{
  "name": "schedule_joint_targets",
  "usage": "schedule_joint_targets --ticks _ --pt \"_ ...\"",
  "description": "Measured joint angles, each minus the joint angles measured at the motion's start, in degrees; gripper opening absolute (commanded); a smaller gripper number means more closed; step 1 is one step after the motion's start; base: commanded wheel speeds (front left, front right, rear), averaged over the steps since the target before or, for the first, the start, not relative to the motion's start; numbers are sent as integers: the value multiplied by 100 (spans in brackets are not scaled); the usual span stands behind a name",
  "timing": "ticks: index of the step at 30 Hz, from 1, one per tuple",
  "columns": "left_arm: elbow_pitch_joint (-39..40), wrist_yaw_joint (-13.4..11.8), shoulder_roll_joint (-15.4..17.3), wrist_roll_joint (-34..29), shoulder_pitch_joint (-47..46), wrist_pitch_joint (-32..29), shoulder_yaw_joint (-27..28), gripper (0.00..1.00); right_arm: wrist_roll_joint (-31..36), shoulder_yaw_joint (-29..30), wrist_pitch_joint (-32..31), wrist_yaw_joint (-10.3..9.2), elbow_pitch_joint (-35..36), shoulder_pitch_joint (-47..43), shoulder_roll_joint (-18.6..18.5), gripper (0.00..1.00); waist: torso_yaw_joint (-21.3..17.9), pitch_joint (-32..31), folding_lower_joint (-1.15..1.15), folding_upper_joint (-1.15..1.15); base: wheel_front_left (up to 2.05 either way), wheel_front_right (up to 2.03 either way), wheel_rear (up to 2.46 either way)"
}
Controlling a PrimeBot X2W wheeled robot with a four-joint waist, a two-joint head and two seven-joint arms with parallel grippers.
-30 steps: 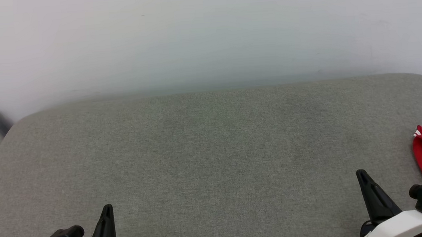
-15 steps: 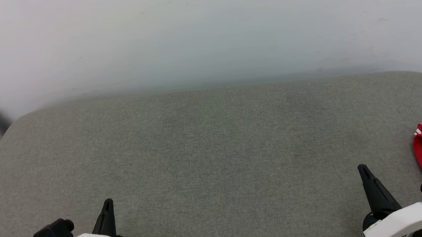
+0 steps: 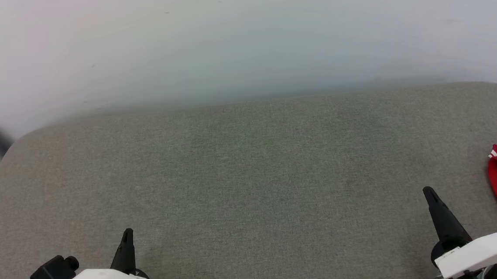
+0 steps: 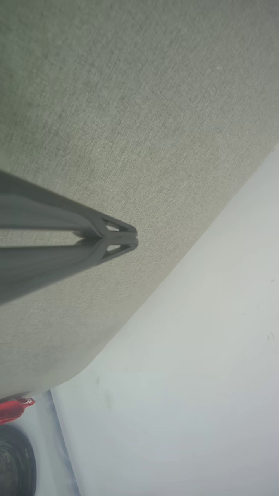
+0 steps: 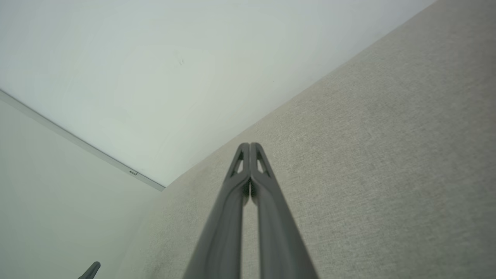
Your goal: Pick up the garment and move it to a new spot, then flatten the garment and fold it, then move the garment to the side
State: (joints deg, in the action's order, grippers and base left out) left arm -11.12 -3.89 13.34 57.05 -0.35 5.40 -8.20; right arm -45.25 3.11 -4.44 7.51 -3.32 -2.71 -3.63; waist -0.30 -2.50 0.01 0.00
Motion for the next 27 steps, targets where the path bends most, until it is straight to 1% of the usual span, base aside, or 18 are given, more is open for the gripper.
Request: schedule_joint_targets --ticks 12,27 --pt "-42 204 -187 671 -109 -225 282 0 -898 55 -32 0 -202 166 5 0 4 37 0 0 0 0 0" --pt "-109 442 -404 1395 -220 -454 565 0 -1855 122 -66 0 -421 329 13 0 9 83 0 0 0 0 0"
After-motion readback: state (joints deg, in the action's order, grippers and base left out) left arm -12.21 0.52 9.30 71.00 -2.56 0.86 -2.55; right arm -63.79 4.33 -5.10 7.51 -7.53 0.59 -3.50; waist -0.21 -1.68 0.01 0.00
